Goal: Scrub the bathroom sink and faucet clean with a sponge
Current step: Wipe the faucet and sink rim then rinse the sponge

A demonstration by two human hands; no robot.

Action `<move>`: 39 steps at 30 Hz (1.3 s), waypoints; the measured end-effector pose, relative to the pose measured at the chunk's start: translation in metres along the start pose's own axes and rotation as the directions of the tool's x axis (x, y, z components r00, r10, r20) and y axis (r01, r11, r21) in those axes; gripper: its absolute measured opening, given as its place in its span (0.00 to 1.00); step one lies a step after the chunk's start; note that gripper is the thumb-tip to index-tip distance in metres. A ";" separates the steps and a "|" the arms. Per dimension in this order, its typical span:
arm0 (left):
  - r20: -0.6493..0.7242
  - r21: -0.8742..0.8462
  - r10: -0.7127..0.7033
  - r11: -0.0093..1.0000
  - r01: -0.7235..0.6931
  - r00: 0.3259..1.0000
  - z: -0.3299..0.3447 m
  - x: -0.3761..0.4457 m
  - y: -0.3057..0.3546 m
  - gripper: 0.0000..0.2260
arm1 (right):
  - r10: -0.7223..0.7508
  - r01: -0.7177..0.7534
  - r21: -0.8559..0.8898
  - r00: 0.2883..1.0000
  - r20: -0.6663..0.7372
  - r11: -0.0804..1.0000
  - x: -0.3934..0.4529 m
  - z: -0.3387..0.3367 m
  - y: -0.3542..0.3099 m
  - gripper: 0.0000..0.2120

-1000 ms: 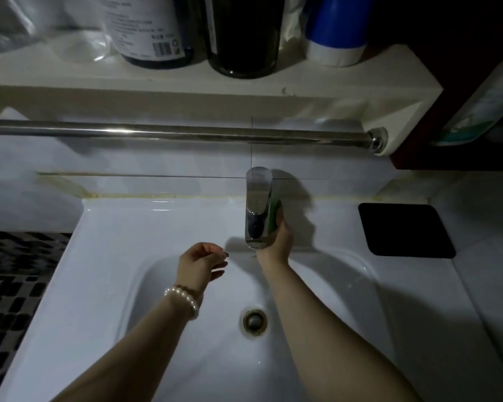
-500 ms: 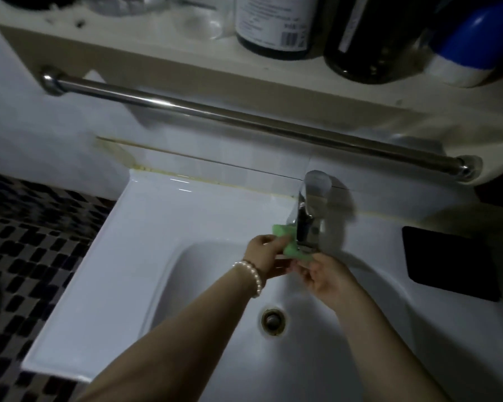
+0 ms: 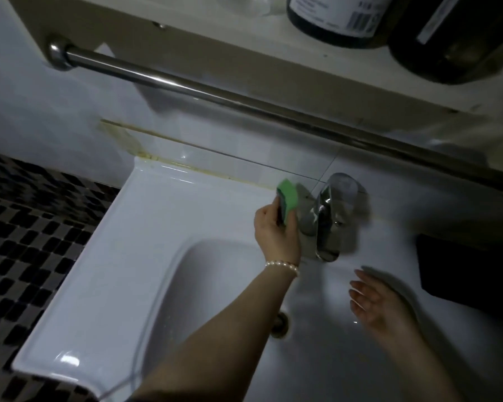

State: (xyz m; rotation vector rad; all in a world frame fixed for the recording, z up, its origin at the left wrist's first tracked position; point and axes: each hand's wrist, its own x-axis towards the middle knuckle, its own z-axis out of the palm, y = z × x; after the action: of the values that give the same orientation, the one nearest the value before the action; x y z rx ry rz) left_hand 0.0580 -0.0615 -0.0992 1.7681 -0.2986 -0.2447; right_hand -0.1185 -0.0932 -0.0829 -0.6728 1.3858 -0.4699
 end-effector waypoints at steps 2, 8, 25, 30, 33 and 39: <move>0.151 0.097 0.088 0.990 -0.103 0.985 0.004 0.002 -0.007 0.18 | -0.011 0.011 0.003 1.000 -0.027 1.000 0.002 -0.008 0.004 0.10; 0.543 0.223 0.150 0.923 -0.314 0.826 -0.010 -0.005 -0.018 0.22 | 0.034 -0.037 -0.020 0.994 -0.099 0.999 0.001 -0.003 0.033 0.07; 0.742 0.067 0.332 0.828 -0.556 0.583 -0.061 -0.068 -0.024 0.08 | -0.588 0.530 -0.494 0.808 0.046 0.690 -0.004 0.026 0.057 0.08; 0.771 0.070 0.356 0.776 -0.627 0.527 -0.019 -0.067 -0.016 0.08 | -0.562 0.501 -0.297 0.808 -0.175 0.813 0.019 0.006 0.031 0.16; 0.809 0.070 0.410 0.644 -0.762 0.421 -0.006 -0.072 -0.011 0.09 | -0.628 0.542 -0.329 0.728 -0.275 0.773 0.027 -0.012 0.015 0.18; 0.848 0.060 0.436 0.486 -0.872 0.302 -0.034 -0.065 -0.033 0.20 | -0.746 0.480 -0.636 0.620 -0.241 0.604 0.049 -0.014 0.011 0.21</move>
State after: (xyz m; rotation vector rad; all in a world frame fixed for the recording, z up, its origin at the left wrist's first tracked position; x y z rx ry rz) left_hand 0.0098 -0.0021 -0.1235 1.7670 -1.9208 -0.2497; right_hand -0.1259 -0.1199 -0.1273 -1.6361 1.7526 -0.9049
